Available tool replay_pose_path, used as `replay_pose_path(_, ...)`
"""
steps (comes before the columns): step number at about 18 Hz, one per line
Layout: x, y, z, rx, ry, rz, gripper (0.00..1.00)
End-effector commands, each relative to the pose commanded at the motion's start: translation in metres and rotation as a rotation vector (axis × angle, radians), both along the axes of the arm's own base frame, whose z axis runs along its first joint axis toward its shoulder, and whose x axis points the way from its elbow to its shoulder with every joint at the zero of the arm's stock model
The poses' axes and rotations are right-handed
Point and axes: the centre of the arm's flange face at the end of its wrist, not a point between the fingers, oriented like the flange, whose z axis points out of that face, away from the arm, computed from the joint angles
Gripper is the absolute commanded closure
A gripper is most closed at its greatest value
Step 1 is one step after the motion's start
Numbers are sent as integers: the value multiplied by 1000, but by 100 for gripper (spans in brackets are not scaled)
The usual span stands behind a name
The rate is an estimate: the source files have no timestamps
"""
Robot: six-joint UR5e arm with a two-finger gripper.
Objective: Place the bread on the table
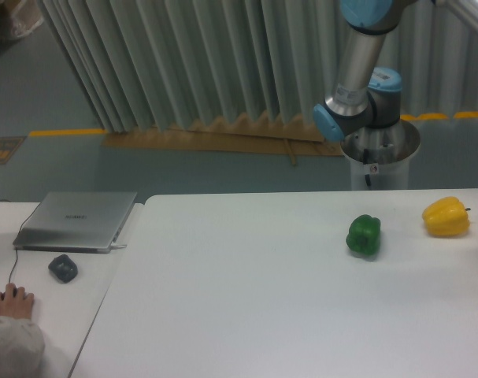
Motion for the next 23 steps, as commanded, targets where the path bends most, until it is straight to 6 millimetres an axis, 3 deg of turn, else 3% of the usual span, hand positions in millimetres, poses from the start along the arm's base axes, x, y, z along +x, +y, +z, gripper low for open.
replay_pose_path(23, 6, 2, -21, -17, -32, -16, 1)
